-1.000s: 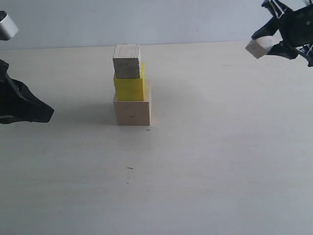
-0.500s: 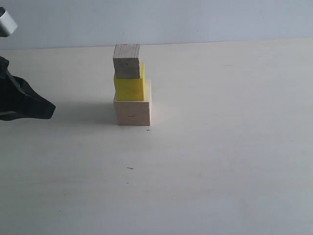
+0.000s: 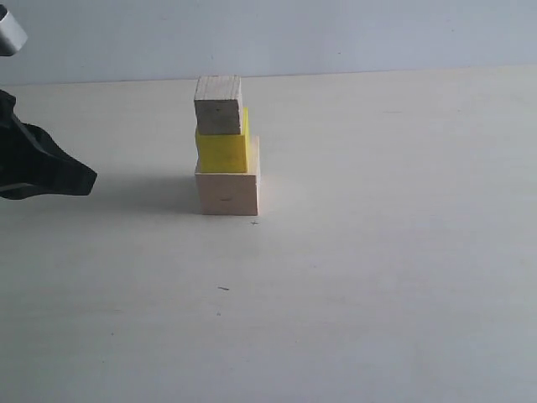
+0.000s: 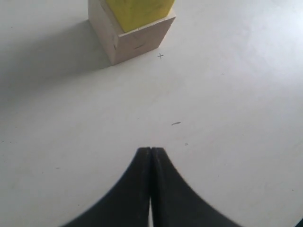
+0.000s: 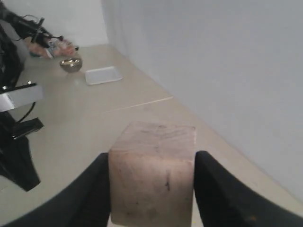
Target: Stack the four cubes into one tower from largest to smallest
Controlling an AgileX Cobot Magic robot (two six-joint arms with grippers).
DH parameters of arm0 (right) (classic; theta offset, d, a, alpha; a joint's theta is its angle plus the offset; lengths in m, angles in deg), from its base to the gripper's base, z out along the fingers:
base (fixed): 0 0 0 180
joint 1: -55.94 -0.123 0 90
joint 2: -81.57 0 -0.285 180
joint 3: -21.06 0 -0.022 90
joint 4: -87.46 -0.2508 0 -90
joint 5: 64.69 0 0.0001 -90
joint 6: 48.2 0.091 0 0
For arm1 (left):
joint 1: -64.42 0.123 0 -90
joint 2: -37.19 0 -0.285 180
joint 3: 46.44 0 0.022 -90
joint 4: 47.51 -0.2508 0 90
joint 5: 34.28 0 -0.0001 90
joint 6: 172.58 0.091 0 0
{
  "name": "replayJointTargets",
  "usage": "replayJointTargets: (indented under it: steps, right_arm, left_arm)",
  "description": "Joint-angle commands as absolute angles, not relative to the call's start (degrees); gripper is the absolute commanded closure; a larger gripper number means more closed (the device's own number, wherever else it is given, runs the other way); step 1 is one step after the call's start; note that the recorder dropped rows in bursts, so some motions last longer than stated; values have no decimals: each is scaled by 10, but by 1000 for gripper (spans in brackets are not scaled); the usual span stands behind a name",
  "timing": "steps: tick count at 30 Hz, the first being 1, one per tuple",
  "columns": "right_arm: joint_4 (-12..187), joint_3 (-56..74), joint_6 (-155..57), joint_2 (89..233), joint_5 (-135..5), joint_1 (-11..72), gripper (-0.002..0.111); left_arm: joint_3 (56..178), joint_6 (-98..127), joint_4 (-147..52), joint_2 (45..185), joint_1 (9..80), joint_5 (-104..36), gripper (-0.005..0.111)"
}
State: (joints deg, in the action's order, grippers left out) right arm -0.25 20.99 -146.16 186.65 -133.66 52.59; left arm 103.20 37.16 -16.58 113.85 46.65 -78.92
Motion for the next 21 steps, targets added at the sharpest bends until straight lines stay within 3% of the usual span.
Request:
replayJointTargets:
  steps: [1,5,11,16,21]
  right_arm:
    - [202,262,-1260,1856,-1222,460,108]
    - [439,333,-1029,1856,-1172,396,108]
    - [646,435,-797,1857,-1243,322,108]
    - [710,488,-664,1873,-1346,303,108]
    - [712,506,-632,1886,-1346,299,108]
  left_arm:
    - [1031,370,-159,1139,466,-788,107]
    - [1031,370,-159,1139,466,-791,107]
    - [1031,370,-159,1139,466,-791,107]
    - [1031,371,-159,1139,466,-792,107]
    - [1031,371,-157,1139,466,-805,107]
